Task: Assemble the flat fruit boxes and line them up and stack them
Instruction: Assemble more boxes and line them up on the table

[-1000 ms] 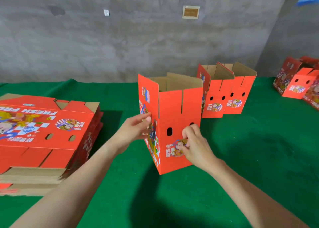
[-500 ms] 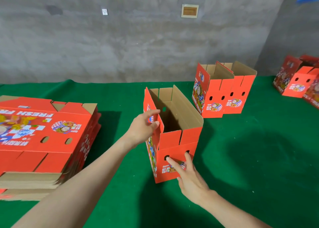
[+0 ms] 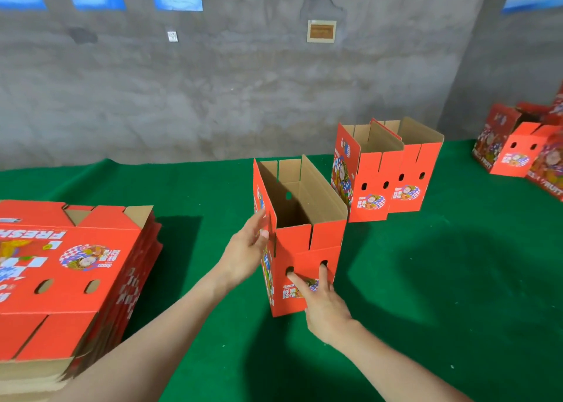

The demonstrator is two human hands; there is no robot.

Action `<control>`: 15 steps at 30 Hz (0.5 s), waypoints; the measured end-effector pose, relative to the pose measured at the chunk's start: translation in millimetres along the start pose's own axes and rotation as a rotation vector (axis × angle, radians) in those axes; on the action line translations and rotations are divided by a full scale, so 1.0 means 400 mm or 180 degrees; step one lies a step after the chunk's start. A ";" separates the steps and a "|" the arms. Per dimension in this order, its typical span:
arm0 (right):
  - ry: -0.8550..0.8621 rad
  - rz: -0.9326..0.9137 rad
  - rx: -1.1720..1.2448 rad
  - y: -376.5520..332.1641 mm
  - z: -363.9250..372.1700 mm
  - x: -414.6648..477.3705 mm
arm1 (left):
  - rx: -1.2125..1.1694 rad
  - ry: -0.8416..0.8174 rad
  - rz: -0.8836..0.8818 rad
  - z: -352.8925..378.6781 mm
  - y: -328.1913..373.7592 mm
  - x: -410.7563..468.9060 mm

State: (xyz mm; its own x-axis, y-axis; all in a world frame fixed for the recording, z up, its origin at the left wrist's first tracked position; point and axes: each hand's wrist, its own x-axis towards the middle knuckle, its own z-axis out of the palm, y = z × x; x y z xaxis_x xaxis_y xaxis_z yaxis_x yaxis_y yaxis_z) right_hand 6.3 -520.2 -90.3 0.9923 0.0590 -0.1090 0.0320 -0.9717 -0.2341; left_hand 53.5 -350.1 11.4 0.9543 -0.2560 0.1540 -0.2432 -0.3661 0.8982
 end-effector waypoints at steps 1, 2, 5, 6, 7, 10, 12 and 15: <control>-0.0030 0.0075 0.0021 0.006 -0.008 0.021 | -0.0060 -0.0019 -0.0125 0.006 -0.019 0.002; -0.0047 0.0144 0.0060 0.016 -0.018 0.044 | 0.0023 -0.0038 -0.0251 0.015 -0.043 0.009; -0.0100 0.0269 0.0169 0.045 -0.042 0.108 | 0.0682 -0.0229 -0.0793 0.059 -0.141 0.027; -0.0116 0.0308 0.0188 0.053 -0.048 0.128 | 0.0923 -0.0352 -0.0970 0.079 -0.178 0.035; -0.0124 0.0342 0.0199 0.063 -0.053 0.149 | 0.1191 -0.0525 -0.1102 0.101 -0.214 0.041; -0.0134 0.0389 0.0203 0.090 -0.060 0.213 | 0.1977 -0.0946 -0.1402 0.150 -0.309 0.058; -0.0104 0.0394 0.0207 0.120 -0.065 0.263 | 0.2293 -0.1075 -0.1700 0.167 -0.349 0.076; 0.0021 0.0399 0.0233 0.189 -0.087 0.358 | 0.2795 -0.1483 -0.1830 0.177 -0.357 0.119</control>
State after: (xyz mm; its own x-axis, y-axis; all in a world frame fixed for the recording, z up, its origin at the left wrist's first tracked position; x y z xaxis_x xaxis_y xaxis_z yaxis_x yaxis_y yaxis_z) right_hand 154.9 -593.1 -90.1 0.9887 -0.0636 -0.1355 -0.1008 -0.9521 -0.2887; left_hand 121.1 -373.5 -138.7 0.8511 -0.0880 -0.5176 -0.0039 -0.9869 0.1614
